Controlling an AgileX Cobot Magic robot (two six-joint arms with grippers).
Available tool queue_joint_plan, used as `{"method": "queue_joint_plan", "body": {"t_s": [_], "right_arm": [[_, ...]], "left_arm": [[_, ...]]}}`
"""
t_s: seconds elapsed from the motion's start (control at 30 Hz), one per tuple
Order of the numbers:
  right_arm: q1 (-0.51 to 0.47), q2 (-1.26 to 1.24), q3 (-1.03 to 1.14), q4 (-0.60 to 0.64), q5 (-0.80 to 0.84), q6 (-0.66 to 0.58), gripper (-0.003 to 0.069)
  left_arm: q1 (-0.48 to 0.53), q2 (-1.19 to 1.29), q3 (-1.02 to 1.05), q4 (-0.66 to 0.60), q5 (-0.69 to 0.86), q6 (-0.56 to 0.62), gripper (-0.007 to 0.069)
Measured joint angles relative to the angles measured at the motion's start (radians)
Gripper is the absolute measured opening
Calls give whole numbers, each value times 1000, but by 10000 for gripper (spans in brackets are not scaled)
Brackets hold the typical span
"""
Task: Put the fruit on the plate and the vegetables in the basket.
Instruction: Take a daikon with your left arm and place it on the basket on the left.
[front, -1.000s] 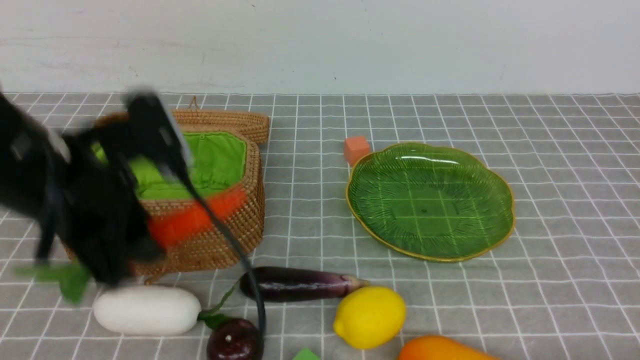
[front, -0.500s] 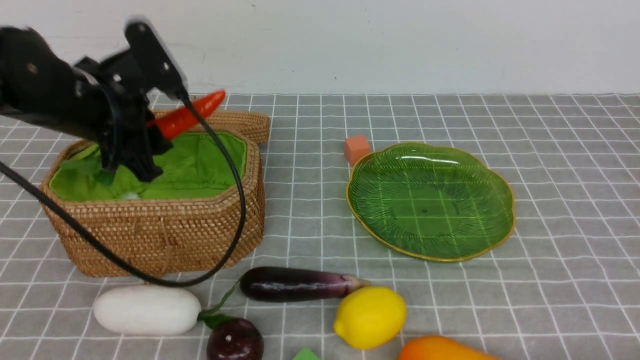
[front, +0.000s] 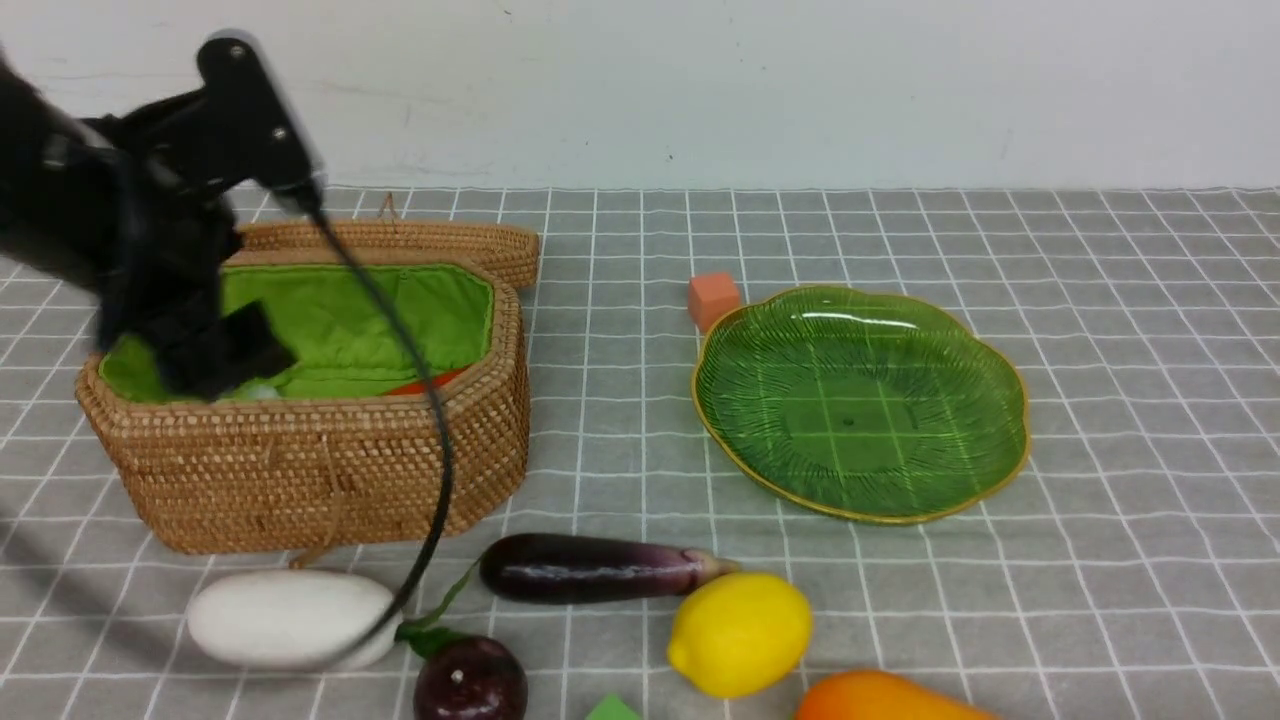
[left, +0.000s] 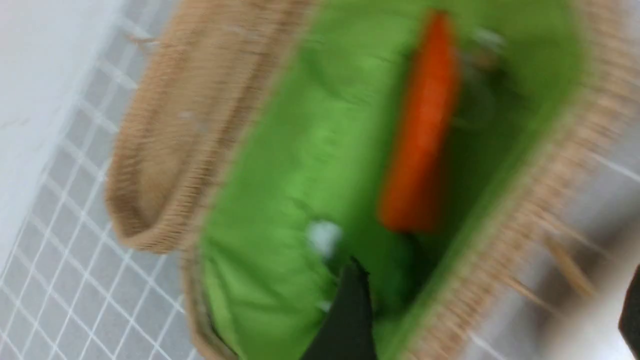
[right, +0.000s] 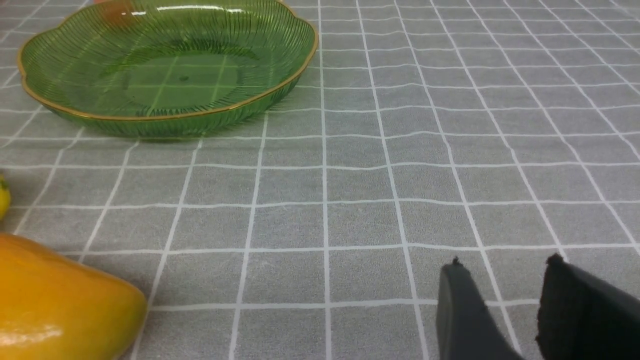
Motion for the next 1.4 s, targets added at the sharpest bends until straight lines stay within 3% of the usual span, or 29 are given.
{"method": "queue_joint_plan", "body": {"t_s": [0.17, 0.43, 0.73, 1.0, 1.2, 1.4], "right_arm": [[0, 0, 0, 0, 0, 0, 241], [0, 0, 0, 0, 0, 0, 241], [0, 0, 0, 0, 0, 0, 241], [0, 0, 0, 0, 0, 0, 241], [0, 0, 0, 0, 0, 0, 241], [0, 0, 0, 0, 0, 0, 241]], "left_arm": [[-57, -61, 149, -19, 56, 41, 589], [-127, -33, 460, 47, -247, 41, 563], [-127, 137, 479, 176, -374, -52, 582], [-127, 178, 458, 177, -293, -80, 528], [-127, 85, 388, 177, -146, -84, 528], [-127, -75, 207, 178, -25, -175, 528]]}}
